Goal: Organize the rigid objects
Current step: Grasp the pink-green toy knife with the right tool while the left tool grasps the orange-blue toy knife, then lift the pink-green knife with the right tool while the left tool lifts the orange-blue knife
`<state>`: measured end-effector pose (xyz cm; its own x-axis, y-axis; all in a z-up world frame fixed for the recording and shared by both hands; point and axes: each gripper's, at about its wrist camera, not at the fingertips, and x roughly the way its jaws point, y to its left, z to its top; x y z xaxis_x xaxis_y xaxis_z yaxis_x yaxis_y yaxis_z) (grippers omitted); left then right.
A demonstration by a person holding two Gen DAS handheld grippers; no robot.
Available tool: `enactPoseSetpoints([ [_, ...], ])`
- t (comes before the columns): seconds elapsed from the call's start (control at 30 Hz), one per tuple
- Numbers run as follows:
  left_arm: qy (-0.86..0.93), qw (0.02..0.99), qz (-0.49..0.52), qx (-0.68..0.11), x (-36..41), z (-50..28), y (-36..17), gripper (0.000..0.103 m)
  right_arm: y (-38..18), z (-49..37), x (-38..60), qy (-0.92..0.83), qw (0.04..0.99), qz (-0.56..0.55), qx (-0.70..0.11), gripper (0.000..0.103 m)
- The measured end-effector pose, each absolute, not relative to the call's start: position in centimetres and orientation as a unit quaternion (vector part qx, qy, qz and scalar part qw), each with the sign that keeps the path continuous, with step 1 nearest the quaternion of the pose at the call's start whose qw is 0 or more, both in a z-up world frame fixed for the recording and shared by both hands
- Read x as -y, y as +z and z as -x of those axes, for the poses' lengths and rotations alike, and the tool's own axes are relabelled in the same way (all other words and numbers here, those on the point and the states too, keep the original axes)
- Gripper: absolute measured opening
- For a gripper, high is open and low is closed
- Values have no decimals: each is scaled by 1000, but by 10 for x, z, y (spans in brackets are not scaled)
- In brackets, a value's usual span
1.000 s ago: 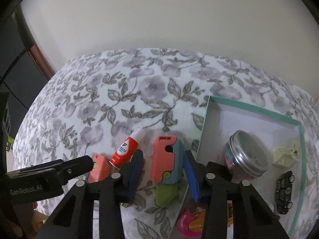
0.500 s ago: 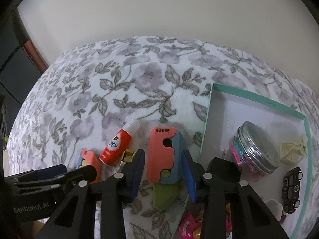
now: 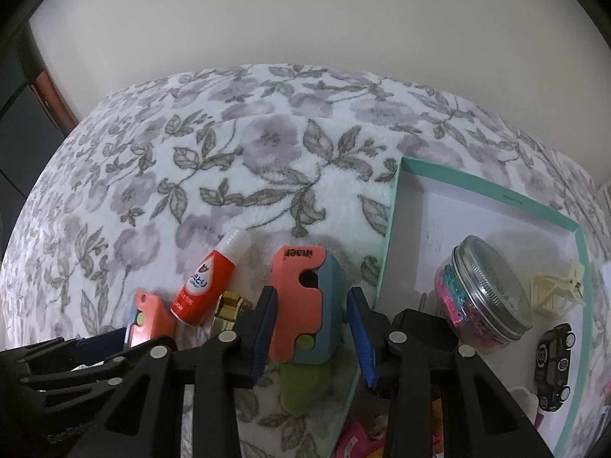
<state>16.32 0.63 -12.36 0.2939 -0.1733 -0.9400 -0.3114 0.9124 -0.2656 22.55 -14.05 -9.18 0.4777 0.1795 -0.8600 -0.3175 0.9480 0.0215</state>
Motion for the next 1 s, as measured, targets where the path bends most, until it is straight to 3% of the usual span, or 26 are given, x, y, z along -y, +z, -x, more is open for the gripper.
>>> enactPoseSetpoints([
  [1.0, 68, 780, 241, -573, -58, -172, -125, 46, -99, -227, 123, 137, 848, 97, -503, 43],
])
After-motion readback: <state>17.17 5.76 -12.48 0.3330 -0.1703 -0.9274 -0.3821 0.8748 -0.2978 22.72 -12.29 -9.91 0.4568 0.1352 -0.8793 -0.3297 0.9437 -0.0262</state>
